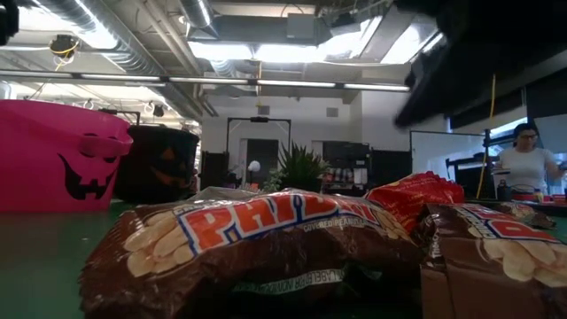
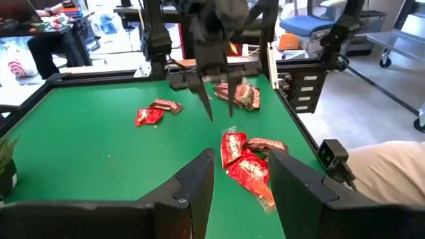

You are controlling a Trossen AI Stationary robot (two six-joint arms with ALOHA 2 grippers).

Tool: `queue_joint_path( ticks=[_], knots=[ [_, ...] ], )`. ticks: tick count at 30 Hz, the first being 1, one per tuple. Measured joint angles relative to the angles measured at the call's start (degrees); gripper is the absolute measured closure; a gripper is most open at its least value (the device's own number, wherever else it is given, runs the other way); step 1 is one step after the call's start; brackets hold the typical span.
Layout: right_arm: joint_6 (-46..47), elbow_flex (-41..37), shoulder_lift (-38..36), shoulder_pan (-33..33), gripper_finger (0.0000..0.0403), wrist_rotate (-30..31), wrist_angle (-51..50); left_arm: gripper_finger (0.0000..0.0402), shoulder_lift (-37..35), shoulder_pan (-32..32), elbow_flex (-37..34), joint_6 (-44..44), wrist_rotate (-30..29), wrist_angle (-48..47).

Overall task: Sort candy
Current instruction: Put the red candy into the orange bucket

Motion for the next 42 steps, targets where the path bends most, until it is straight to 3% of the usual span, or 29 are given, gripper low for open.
queue_joint_path(
  ticks=[9, 20, 26, 32, 42],
  knots=[
    [-0.32, 5.38, 9.31, 0.00, 0.0224, -5.25, 0.26, 0.0270, 0.03, 3.79, -1.06, -0.34, 3.54, 0.46],
    [-0.17, 7.74, 9.96, 0.00, 0.0120, -4.29, -1.22, 0.0270, 0.07, 4.76, -1.06, -0.55, 4.90, 0.46],
    [-0.28, 7.76, 13.08, -0.04, 0.0105, -3.58, -1.49, 0.0270, 0.07, 4.76, -1.06, -1.51, 4.90, 0.44],
    [-0.44, 7.76, 15.63, -0.07, 0.0151, -2.27, -3.53, 0.0270, 0.07, 4.76, -1.06, -1.51, 4.77, 0.45],
    [-0.46, 7.76, 15.75, -0.30, 0.0332, 0.37, -5.40, 0.0270, 0.07, 4.76, -1.06, -1.57, 4.66, 0.45]
  ],
)
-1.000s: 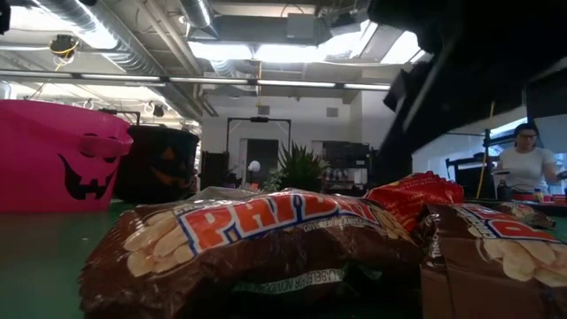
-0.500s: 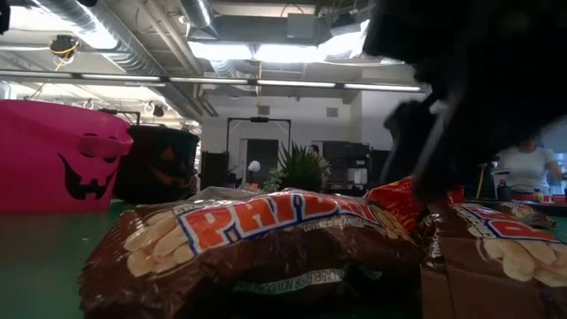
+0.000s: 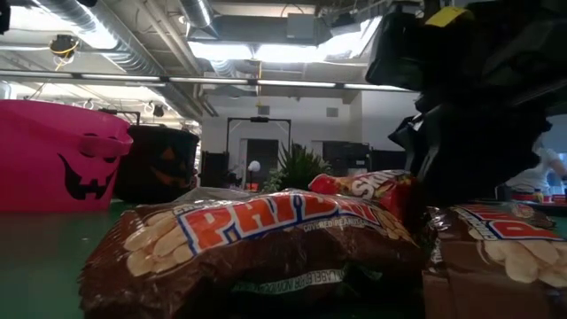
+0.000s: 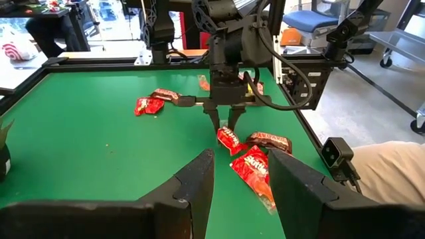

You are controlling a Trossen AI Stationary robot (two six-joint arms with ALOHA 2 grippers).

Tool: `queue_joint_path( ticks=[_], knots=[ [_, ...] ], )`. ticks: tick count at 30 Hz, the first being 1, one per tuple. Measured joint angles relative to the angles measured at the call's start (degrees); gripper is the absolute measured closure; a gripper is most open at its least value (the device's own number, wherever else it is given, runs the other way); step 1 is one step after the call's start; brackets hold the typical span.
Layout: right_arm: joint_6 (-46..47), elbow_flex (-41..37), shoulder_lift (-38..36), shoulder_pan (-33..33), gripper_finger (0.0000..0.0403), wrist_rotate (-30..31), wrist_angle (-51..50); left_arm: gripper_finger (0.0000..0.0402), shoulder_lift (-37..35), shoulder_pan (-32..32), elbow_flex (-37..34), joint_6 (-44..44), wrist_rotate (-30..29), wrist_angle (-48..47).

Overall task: Sort candy
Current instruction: Put the red candy into the orange bucket

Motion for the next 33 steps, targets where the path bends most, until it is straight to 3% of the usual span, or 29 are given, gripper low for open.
queue_joint_path(
  ticks=[3, 6, 14, 26, 33],
  knots=[
    [0.00, 0.00, -0.66, -0.36, 0.0376, 0.01, -0.03, 0.0270, 0.00, 0.00, 0.00, 0.00, -0.12, -0.01],
    [-0.18, 0.00, -2.59, -0.71, 0.0390, 0.14, 0.14, 0.0269, 0.00, 0.00, 0.00, -0.02, -0.44, -0.01],
    [-3.03, 0.00, -8.48, -1.01, 0.0343, 6.23, 1.17, 0.0269, 0.00, 0.00, 0.00, -0.03, -0.48, -0.01],
    [-10.43, 0.00, -11.65, -1.93, 0.0387, 13.15, 8.08, 0.0269, 0.02, 0.00, 0.00, -0.37, -1.97, -0.01],
    [-8.70, 0.00, -11.65, -6.29, 0.0335, 12.48, 7.51, 0.0269, 1.01, 0.07, 0.02, -0.42, -1.88, -0.03]
  ],
)
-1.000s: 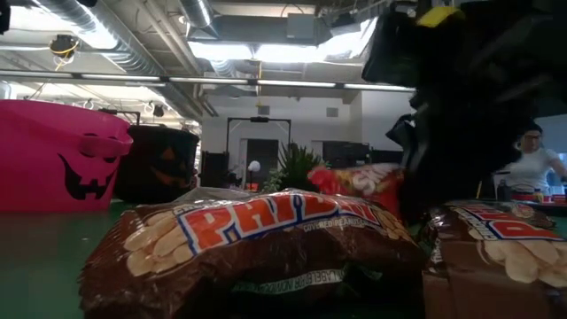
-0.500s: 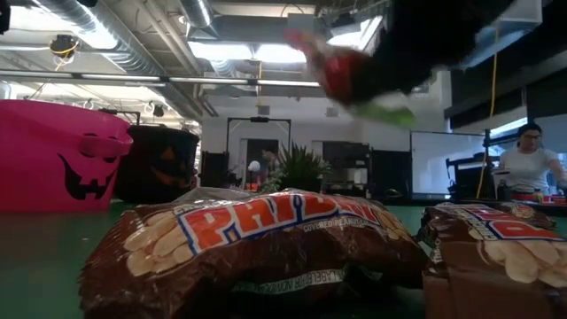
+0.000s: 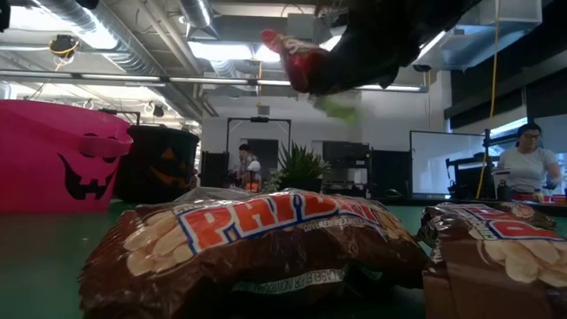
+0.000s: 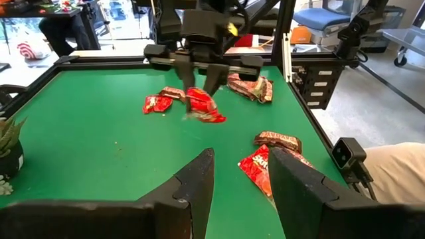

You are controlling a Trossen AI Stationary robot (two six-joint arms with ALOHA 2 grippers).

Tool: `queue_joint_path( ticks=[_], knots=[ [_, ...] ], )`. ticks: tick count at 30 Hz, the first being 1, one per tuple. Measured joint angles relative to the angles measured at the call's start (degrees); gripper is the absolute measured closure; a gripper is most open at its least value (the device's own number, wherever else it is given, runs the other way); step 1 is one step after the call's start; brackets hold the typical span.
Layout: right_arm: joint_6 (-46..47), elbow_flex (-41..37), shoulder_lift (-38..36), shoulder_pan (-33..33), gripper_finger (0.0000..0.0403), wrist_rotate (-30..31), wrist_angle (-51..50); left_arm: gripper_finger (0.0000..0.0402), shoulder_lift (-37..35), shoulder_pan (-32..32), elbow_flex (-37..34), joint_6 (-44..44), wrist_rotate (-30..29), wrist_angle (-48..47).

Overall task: Sort candy
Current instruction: Put the red candy into the orange bucket

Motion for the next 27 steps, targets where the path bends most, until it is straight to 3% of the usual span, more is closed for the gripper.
queue_joint_path(
  ticks=[9, 23, 27],
  knots=[
    [0.15, 0.00, 0.00, -3.41, 0.0268, -4.01, 0.10, 0.0269, 2.01, 0.00, 0.00, -0.04, 0.07, 0.02],
    [0.16, 0.00, 0.63, -4.09, 0.0260, -6.08, -0.16, 0.0270, 2.26, 0.00, 0.00, -0.02, 0.15, 0.00],
    [0.19, -0.02, 3.49, -4.78, 0.0240, -7.08, -0.39, 0.0270, 2.24, -0.01, 0.02, -0.02, 0.15, 0.02]
  ],
)
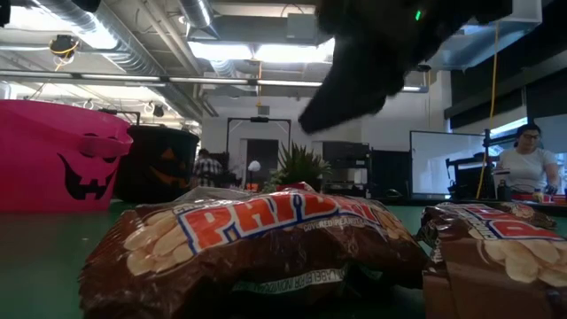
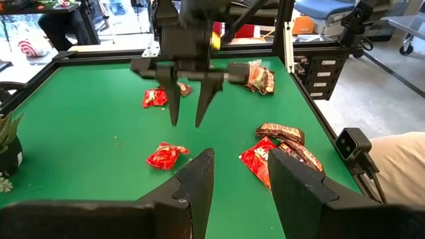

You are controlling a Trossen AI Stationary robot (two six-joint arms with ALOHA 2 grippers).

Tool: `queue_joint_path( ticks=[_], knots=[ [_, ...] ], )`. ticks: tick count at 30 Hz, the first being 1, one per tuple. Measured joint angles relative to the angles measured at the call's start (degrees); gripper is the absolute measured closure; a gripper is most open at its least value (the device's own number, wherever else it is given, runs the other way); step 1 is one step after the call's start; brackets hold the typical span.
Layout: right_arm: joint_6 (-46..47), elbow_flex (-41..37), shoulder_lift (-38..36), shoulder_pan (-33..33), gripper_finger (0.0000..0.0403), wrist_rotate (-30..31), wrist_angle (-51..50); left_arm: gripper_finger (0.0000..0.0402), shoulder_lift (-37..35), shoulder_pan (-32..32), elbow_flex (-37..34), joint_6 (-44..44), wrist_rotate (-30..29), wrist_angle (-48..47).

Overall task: Sort candy
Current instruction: Put the red candy into the orange bucket

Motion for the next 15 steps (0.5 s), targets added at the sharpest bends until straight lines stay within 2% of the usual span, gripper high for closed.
queue_joint_path(
  ticks=[5, 10, 13, 15],
  knots=[
    [1.42, 0.00, 5.65, -2.25, 0.0180, -2.52, 1.04, 0.0270, 0.00, 0.03, 0.01, -0.02, 0.00, -0.02],
    [3.07, 0.32, 9.07, -5.09, 0.0123, -2.53, 1.09, 0.0270, -0.02, 0.03, 0.01, -0.05, -0.02, -0.02],
    [4.24, 0.35, 9.82, -6.72, 0.0109, -2.54, 0.79, 0.0270, -0.02, 0.05, 0.03, -0.51, -0.02, -0.02],
    [4.51, 0.33, 9.80, -7.37, 0.0118, -2.93, 0.38, 0.0270, -0.02, 0.04, 0.03, -1.20, -0.02, -0.12]
  ],
)
